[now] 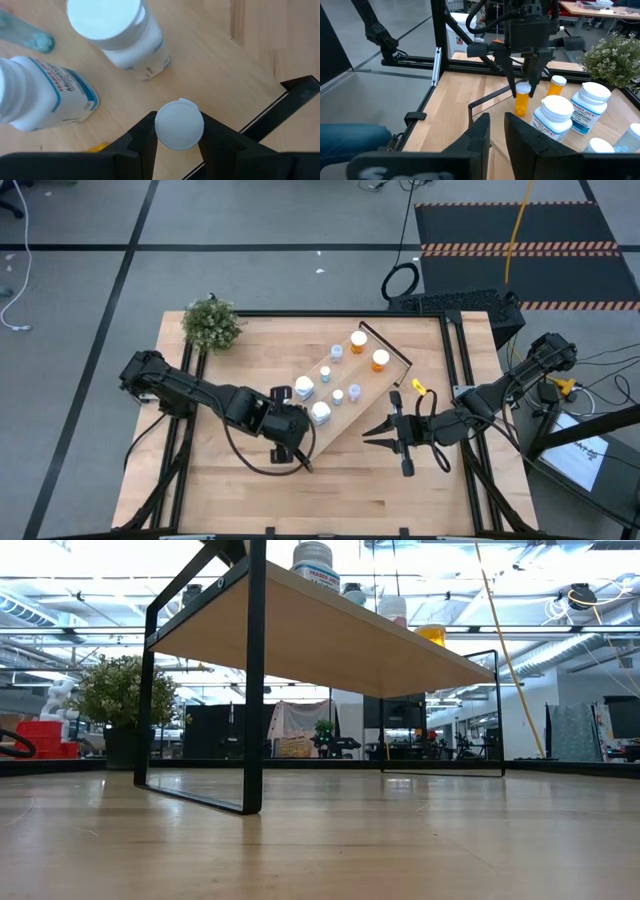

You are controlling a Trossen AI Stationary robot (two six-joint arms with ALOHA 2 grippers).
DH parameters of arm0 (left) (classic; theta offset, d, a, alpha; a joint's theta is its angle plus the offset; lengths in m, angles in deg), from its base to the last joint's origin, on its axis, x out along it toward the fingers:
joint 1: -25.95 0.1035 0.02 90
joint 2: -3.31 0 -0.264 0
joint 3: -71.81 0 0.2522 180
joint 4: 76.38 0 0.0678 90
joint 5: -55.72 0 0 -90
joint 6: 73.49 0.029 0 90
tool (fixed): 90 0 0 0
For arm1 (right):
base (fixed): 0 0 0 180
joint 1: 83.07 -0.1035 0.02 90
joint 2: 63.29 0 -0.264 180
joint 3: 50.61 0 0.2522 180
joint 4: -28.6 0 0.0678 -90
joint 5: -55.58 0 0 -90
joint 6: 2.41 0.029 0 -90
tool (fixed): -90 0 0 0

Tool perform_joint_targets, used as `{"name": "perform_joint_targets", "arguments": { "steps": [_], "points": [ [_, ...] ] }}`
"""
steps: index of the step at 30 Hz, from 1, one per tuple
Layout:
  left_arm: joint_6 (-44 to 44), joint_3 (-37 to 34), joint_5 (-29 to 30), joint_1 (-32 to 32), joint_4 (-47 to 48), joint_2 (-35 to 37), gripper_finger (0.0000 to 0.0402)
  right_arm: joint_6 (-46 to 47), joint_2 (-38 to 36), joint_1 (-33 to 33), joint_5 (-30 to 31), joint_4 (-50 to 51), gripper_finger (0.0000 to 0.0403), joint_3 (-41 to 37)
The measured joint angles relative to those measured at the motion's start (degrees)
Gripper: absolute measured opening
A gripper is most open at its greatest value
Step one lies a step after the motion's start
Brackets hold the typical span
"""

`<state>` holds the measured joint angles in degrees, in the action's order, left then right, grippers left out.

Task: Pick and place medicine bottles onto shelf by color
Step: Put the small orange pill bottle on the shelf aligned with the other small orange pill bottle, then return to Home Position

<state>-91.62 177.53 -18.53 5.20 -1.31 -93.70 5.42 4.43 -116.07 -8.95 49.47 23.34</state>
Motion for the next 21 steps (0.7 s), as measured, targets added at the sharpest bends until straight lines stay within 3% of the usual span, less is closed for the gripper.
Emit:
{"name": "perform_joint_targets", "arguments": {
  "steps": [4, 15, 21],
  "points": [
    [0.0, 0.0, -0.29, 0.0, 0.14, 0.0, 0.014, 0.0, -0.13, 0.0, 0.0, -0.01, 0.005, 0.0],
    [1.16, 0.49, 0.94, 0.0, 0.31, 0.67, 0.0231, 0.0, -0.13, 0.0, -0.02, 0.0, 0.005, 0.0],
    [1.16, 3.53, 6.85, -2.0, 0.05, 3.94, 0.0236, 0.0, -0.13, 0.0, -0.03, 0.03, 0.005, 0.0]
  ]
}}
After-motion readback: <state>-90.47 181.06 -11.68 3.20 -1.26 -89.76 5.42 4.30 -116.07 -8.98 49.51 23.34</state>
